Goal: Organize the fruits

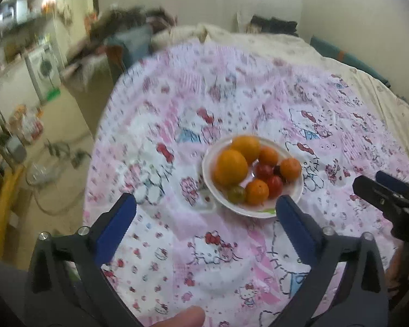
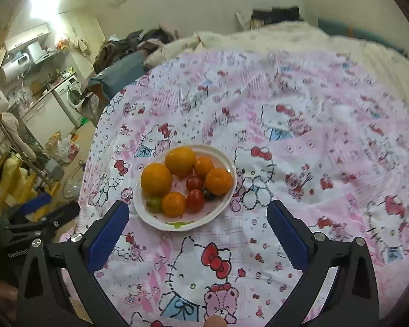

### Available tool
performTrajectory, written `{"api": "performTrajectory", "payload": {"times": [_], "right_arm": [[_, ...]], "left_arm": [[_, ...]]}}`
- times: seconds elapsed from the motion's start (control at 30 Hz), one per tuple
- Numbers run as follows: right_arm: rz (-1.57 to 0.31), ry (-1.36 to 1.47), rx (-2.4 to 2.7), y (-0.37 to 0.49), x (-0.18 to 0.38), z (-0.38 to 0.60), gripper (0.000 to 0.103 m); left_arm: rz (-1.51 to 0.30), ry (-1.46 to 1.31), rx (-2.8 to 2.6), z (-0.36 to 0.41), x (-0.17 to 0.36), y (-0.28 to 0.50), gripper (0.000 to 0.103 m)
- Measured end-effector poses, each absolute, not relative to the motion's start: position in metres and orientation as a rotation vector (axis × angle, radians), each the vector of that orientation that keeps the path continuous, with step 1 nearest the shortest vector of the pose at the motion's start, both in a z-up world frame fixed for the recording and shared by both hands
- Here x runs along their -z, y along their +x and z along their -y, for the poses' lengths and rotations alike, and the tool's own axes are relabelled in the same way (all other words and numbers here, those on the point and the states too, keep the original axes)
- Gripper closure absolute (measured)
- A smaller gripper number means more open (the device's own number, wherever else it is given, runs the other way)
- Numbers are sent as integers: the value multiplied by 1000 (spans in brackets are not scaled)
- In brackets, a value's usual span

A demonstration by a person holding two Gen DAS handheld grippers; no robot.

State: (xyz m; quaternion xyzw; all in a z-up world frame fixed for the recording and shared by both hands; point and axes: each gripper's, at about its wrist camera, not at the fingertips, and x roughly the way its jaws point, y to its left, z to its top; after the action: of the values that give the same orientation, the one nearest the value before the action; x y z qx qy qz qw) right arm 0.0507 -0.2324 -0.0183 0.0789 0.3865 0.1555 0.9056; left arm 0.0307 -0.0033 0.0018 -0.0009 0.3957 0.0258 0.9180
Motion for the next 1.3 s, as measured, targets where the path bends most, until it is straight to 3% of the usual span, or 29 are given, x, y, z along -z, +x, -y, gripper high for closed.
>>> {"api": "performTrajectory", "payload": {"times": [0.33,1.3], "right_arm": [[-707,31,-279,36,19,211,0],[-745,111,-278,50,26,216,0]], "left_arm": [[-742,35,-126,5,-3,22,1],[-790,-50,-94,-1,5,27,1]]}}
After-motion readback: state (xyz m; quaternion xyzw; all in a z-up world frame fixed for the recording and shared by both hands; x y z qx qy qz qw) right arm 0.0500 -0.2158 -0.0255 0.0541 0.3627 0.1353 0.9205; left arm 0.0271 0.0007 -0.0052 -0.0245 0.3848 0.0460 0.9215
